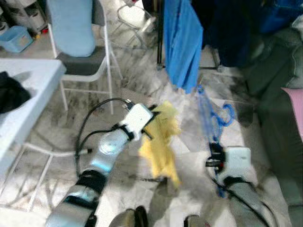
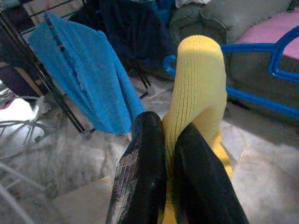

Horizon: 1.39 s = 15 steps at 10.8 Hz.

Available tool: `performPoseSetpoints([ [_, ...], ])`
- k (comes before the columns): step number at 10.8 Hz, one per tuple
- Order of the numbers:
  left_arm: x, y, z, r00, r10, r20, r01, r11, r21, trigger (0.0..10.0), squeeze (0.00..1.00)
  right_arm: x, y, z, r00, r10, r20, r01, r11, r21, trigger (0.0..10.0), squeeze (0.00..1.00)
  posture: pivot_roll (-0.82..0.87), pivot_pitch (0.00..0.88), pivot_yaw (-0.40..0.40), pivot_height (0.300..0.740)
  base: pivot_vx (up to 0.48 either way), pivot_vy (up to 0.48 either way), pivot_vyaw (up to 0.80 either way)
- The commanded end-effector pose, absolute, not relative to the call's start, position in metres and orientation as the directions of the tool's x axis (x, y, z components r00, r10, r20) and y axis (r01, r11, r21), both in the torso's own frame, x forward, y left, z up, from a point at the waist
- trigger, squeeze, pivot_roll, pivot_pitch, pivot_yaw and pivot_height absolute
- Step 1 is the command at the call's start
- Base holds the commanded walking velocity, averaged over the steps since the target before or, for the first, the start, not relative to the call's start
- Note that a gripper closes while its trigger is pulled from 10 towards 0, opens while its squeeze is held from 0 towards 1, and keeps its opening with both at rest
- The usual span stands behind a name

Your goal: Hang hanger

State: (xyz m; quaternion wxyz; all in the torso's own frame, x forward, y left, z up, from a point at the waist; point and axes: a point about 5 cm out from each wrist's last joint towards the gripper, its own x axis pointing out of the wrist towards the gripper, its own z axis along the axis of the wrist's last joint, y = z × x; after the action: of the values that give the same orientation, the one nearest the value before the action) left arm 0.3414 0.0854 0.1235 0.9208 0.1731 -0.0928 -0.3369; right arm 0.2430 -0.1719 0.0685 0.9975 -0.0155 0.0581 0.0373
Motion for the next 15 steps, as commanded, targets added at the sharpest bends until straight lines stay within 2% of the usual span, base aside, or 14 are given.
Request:
performPoseSetpoints([
  [1, 0.341, 0.080, 0.128, 0.746, -0.660, 0.088, 0.588, 0.714, 0.380, 10.0, 0.00, 0.240, -0.174, 0.068, 0.990, 0.066, -0.128, -0.071, 0.997, -0.039, 10.0, 0.00, -0.22, 0.202, 0.066, 0.740, 0.000, 0.480, 0.00],
  [2, 0.340, 0.079, 0.128, 0.745, -0.661, 0.089, 0.589, 0.715, 0.377, 10.0, 0.00, 0.240, -0.173, 0.067, 0.989, 0.067, -0.129, -0.073, 0.996, -0.041, 10.0, 0.00, -0.22, 0.203, 0.067, 0.740, 0.000, 0.480, 0.00],
  [4, 0.337, 0.076, 0.126, 0.733, -0.672, 0.106, 0.603, 0.713, 0.358, 10.0, 0.00, 0.239, -0.173, 0.067, 0.989, 0.064, -0.132, -0.069, 0.997, -0.039, 10.0, 0.00, -0.23, 0.204, 0.069, 0.740, 0.000, 0.000, 0.00],
  [5, 0.335, 0.076, 0.122, 0.745, -0.658, 0.110, 0.610, 0.738, 0.289, 10.0, 0.00, 0.238, -0.172, 0.066, 0.989, 0.063, -0.133, -0.069, 0.997, -0.039, 10.0, 0.00, -0.23, 0.207, 0.071, 0.740, 0.000, 0.000, 0.00],
  [7, 0.332, 0.083, 0.109, 0.804, -0.586, 0.102, 0.563, 0.805, 0.187, 10.0, 0.00, 0.238, -0.177, 0.068, 0.989, 0.062, -0.131, -0.070, 0.996, -0.059, 10.0, 0.00, -0.22, 0.213, 0.067, 0.740, 0.000, 0.000, 0.00],
  [9, 0.342, 0.093, 0.110, 0.867, -0.486, 0.108, 0.469, 0.871, 0.149, 10.0, 0.00, 0.240, -0.193, 0.076, 0.987, 0.092, -0.132, -0.109, 0.986, -0.130, 10.0, 0.00, -0.22, 0.220, 0.058, 0.740, 0.000, 0.000, 0.00],
  [11, 0.361, 0.098, 0.128, 0.881, -0.465, 0.081, 0.427, 0.858, 0.286, 10.0, 0.00, 0.241, -0.216, 0.099, 0.959, 0.235, -0.156, -0.266, 0.937, -0.227, 10.0, 0.00, -0.21, 0.234, 0.050, 0.740, 0.000, 0.000, 0.00],
  [13, 0.380, 0.107, 0.158, 0.880, -0.462, 0.107, 0.394, 0.839, 0.376, 10.0, 0.00, 0.232, -0.237, 0.117, 0.905, 0.364, -0.220, -0.414, 0.875, -0.252, 10.0, 0.00, -0.23, 0.238, 0.068, 0.740, 0.000, 0.000, 0.00],
  [14, 0.389, 0.113, 0.179, 0.879, -0.457, 0.135, 0.352, 0.814, 0.462, 10.0, 0.00, 0.219, -0.239, 0.123, 0.843, 0.456, -0.286, -0.526, 0.810, -0.259, 10.0, 0.00, -0.23, 0.240, 0.083, 0.740, 0.000, 0.000, 0.00],
  [15, 0.390, 0.110, 0.189, 0.852, -0.502, 0.152, 0.380, 0.790, 0.481, 10.0, 0.00, 0.215, -0.238, 0.124, 0.829, 0.475, -0.294, -0.545, 0.805, -0.235, 10.0, 0.00, -0.24, 0.241, 0.092, 0.740, 0.000, 0.000, 0.00],
])
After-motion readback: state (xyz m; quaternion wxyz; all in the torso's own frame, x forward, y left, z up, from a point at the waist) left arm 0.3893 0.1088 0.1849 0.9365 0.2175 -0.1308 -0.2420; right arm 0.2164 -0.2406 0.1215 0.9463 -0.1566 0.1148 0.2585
